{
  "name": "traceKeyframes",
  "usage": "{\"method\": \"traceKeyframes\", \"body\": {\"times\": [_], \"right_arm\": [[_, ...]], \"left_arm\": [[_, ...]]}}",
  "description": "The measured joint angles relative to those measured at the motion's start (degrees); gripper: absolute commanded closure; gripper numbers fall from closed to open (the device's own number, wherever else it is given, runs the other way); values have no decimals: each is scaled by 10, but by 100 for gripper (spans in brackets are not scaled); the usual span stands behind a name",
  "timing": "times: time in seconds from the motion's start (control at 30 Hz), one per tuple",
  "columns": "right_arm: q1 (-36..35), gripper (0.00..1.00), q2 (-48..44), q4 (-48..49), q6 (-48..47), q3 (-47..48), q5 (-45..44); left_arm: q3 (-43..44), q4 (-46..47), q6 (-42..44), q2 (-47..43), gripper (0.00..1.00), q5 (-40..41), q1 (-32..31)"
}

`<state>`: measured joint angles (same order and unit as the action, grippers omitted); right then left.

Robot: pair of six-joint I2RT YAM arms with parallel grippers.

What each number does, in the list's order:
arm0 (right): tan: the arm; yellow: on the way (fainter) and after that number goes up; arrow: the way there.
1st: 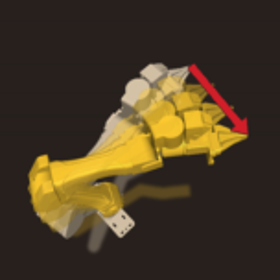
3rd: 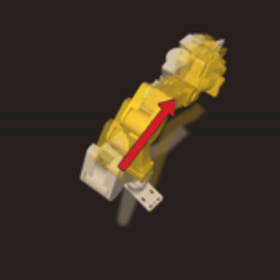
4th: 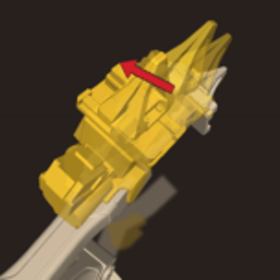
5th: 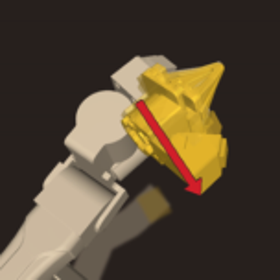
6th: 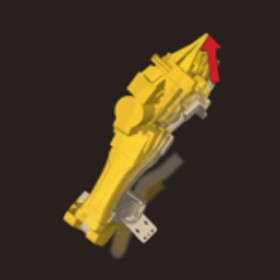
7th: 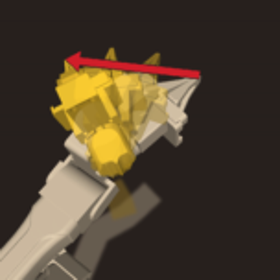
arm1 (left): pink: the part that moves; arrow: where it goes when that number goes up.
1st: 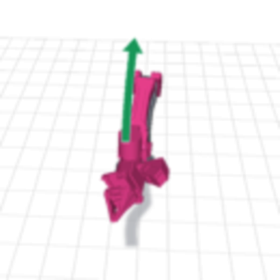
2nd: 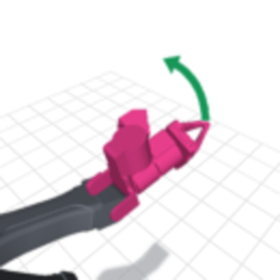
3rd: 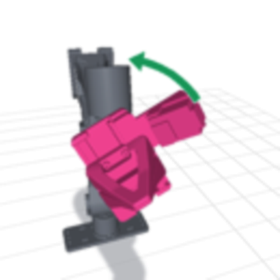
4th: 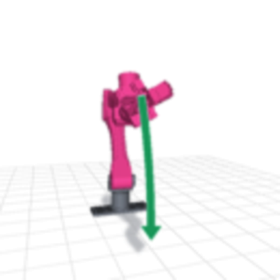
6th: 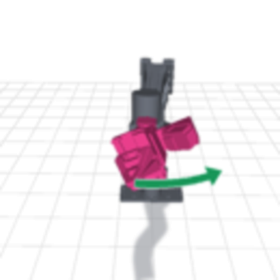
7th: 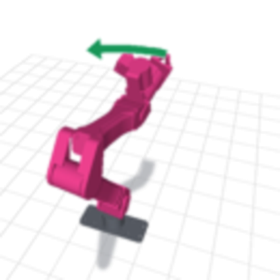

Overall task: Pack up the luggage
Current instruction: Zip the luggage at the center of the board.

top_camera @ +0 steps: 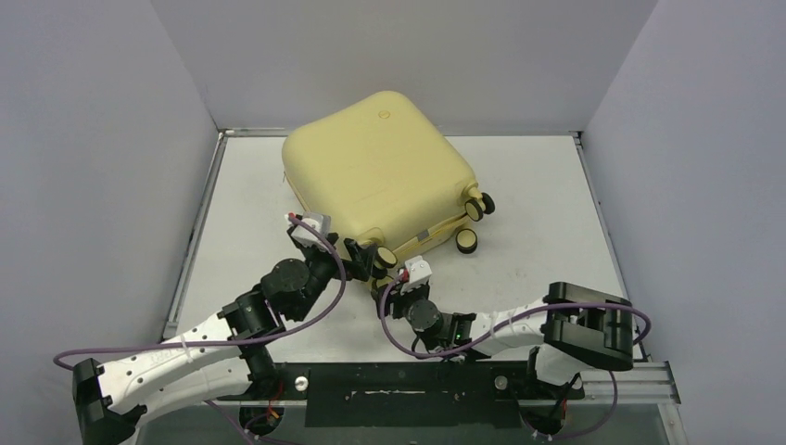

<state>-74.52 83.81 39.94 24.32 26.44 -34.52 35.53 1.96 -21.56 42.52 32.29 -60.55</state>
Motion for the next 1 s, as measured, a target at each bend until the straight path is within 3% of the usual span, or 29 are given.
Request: {"method": "traceKeyframes", "body": {"times": [0.23,0.57,0.8,1.0], "right_arm": [[7,35,95,142,1,0,-33],[13,40,162,216,0,38,-35],[18,75,187,205,-1,70,-54],[18,89,187,191,4,70,-53]], "left_arm": [[0,-45,-7,-6,3,36,68],[-35,-57,-2,-47,3,55,74],[-39,-57,-2,-46,3,62,75],[-39,-58,-3,-54,3,64,75]]}}
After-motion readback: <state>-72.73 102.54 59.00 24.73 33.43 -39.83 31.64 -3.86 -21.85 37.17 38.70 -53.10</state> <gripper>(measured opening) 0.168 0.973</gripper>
